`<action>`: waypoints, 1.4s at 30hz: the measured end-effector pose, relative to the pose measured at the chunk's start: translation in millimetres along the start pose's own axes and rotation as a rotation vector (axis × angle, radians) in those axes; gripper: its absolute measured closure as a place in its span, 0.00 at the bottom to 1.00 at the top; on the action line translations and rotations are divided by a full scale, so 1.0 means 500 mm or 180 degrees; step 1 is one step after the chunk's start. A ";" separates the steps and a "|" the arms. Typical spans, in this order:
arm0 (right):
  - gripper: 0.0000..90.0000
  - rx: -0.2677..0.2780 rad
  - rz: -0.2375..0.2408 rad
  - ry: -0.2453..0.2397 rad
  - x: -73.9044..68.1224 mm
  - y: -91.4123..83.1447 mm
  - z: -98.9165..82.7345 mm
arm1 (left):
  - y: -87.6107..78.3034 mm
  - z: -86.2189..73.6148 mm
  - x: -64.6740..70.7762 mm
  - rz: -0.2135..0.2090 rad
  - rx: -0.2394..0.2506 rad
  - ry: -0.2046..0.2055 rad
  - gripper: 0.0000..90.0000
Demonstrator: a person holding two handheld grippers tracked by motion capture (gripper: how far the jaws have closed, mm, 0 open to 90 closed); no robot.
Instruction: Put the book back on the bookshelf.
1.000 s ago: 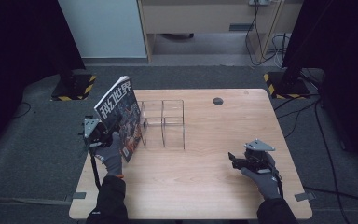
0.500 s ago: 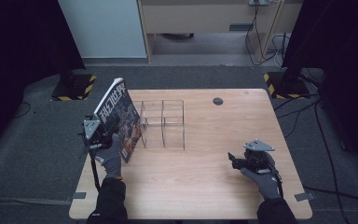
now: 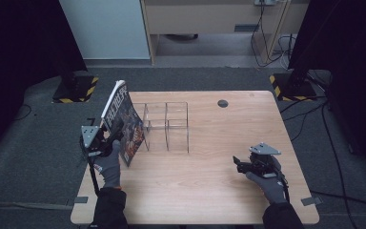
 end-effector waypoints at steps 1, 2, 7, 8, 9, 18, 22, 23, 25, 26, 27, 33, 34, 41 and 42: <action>0.18 0.0007 0.0000 0.0001 0.000 -0.001 0.000 | -0.006 0.005 0.003 -0.0014 -0.0002 0.0049 0.40; 0.18 0.0007 0.0000 0.0020 0.000 -0.001 0.001 | -0.012 0.011 0.005 -0.0006 -0.0001 0.0108 0.37; 0.18 0.0027 -0.0004 0.0026 0.000 -0.004 0.002 | -0.046 0.034 0.016 -0.0023 -0.0040 0.0476 0.31; 0.18 0.0028 -0.0003 0.0026 0.000 -0.004 0.002 | -0.053 0.034 0.019 -0.0045 -0.0061 0.0501 0.30; 0.18 0.0019 -0.0002 0.0029 0.001 -0.004 0.002 | -0.059 0.031 0.021 -0.0074 -0.0100 0.0526 0.29; 0.18 0.0046 0.0009 0.0027 -0.005 -0.008 0.004 | -0.106 -0.032 0.021 -0.0233 -0.0466 0.0612 0.25; 0.17 0.0047 0.0025 0.0045 -0.008 -0.012 0.004 | -0.121 -0.070 0.011 -0.0271 -0.0668 0.0506 0.25; 0.17 0.0057 0.0028 0.0037 -0.008 -0.013 0.005 | -0.124 -0.078 0.009 -0.0296 -0.0714 0.0458 0.25; 0.17 0.0059 0.0036 0.0066 -0.009 -0.016 0.005 | -0.128 -0.097 0.005 -0.0294 -0.0817 0.0487 0.24; 0.16 0.0052 0.0042 0.0077 -0.010 -0.017 0.005 | -0.129 -0.107 0.004 -0.0297 -0.0879 0.0521 0.24; 0.16 0.0045 0.0046 0.0084 -0.010 -0.018 0.005 | -0.129 -0.119 0.004 -0.0315 -0.0947 0.0514 0.24; 0.16 0.0042 0.0032 0.0104 -0.006 -0.023 0.004 | -0.119 -0.176 0.005 -0.0378 -0.1332 0.0521 0.24; 0.16 0.0050 0.0027 0.0115 -0.004 -0.024 0.003 | -0.116 -0.183 0.005 -0.0389 -0.1361 0.0521 0.24; 0.15 0.0001 -0.0018 0.0198 0.010 -0.026 -0.009 | -0.106 -0.211 -0.011 -0.0395 -0.1617 0.0629 0.21; 0.15 -0.0015 -0.0021 0.0217 0.010 -0.026 -0.011 | -0.105 -0.214 -0.015 -0.0391 -0.1638 0.0621 0.21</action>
Point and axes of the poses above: each handheld gripper's, and its own axes: y roughly forward along the jaws, z roughly out of its top, x roughly to its right, the point moved 7 cm from there along y, roughly forward along the jaws, and after that the axes turned 2 degrees about -x, right-handed, at the moved point
